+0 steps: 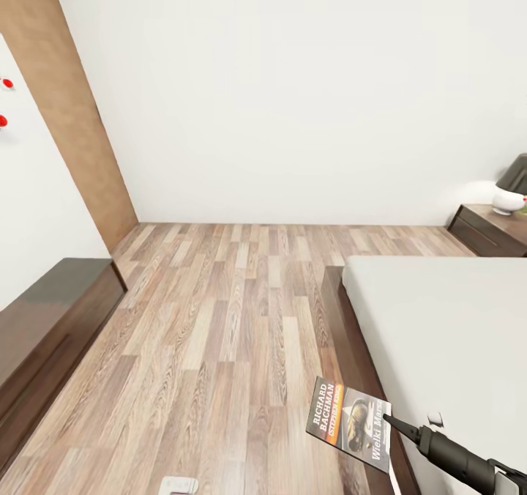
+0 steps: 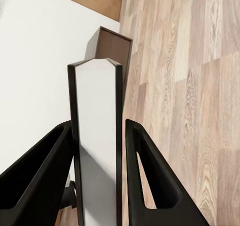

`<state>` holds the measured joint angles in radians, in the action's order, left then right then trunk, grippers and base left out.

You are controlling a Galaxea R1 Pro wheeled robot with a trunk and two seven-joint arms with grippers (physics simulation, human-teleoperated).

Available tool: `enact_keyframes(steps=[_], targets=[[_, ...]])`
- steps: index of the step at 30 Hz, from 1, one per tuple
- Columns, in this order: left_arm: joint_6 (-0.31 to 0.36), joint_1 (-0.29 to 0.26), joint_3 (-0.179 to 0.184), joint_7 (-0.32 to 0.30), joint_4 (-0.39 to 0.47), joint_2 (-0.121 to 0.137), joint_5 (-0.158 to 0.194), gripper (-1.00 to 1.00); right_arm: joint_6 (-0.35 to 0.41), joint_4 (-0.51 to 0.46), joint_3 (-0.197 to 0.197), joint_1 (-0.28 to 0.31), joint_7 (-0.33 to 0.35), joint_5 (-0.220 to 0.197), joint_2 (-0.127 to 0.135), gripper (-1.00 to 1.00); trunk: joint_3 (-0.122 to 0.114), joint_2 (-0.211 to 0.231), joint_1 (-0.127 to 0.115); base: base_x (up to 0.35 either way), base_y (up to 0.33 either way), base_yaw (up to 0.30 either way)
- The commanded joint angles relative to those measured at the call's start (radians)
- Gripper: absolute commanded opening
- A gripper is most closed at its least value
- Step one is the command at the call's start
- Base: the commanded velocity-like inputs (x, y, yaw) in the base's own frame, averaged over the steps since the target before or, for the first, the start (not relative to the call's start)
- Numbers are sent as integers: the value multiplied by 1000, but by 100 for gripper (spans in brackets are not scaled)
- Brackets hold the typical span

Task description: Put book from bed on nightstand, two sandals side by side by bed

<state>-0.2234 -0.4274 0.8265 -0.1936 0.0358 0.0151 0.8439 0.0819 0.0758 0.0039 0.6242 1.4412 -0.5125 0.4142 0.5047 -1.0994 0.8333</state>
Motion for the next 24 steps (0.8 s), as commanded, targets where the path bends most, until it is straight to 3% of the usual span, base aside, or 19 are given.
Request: enact_keyframes(steps=[1, 24], targets=[[-2, -1, 8, -4, -1, 0, 11, 100, 9, 3, 1, 2, 4, -3, 0, -100, -1, -1, 0, 0, 0, 0], [-2, -1, 8, -4, -1, 0, 11, 100, 9, 3, 1, 2, 4, -3, 0, -100, -38, -1, 0, 0, 0, 0]])
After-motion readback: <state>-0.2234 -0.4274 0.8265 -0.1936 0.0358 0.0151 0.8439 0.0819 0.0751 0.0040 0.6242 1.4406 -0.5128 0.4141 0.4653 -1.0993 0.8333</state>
